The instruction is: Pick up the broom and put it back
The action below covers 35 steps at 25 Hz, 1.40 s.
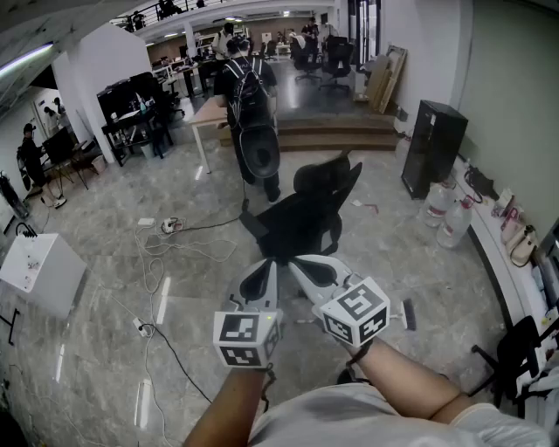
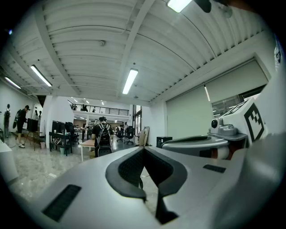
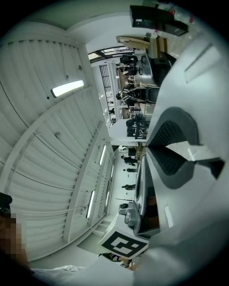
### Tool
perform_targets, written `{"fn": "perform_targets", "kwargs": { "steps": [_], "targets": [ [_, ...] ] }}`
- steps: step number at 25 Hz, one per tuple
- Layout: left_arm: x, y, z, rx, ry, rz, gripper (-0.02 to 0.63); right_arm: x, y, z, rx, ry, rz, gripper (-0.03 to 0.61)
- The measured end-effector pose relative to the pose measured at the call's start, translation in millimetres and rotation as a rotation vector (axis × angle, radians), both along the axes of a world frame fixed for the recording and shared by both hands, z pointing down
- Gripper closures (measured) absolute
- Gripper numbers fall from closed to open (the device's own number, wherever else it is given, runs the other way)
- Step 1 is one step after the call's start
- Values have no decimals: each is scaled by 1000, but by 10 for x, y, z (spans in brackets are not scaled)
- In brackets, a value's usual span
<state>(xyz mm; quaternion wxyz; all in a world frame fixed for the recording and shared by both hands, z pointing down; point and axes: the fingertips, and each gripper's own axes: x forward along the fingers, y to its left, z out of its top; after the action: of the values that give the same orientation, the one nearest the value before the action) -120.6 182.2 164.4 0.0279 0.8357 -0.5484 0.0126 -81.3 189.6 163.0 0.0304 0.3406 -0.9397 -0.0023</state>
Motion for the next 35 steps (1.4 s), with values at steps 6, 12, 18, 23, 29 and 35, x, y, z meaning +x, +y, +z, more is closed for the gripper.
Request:
{"fn": "perform_targets", "kwargs": {
  "steps": [6,12,18,23,29,35],
  "targets": [
    [112,-62,-28,-3,10,6,609,75,-42,-26,-6,-20,-6,575],
    [226,-312,39,-7,19,3,609,219,-283,58,-22,-40,-13,575],
    [336,-884,253,-13,24,-36,609,365,-860,344,-66,-37,-51,574],
    [354,-1712,627,-43,24,-133,609,471,-1723,789,-108,10,-130,571],
    [334,-2824,1235,-74,20,-259,609,596,-2983,1538,-199,108,-264,549],
    [-9,-3417,2169,-137,41,-363,609,346,-3660,2767,-349,250,-420,531]
  ]
}}
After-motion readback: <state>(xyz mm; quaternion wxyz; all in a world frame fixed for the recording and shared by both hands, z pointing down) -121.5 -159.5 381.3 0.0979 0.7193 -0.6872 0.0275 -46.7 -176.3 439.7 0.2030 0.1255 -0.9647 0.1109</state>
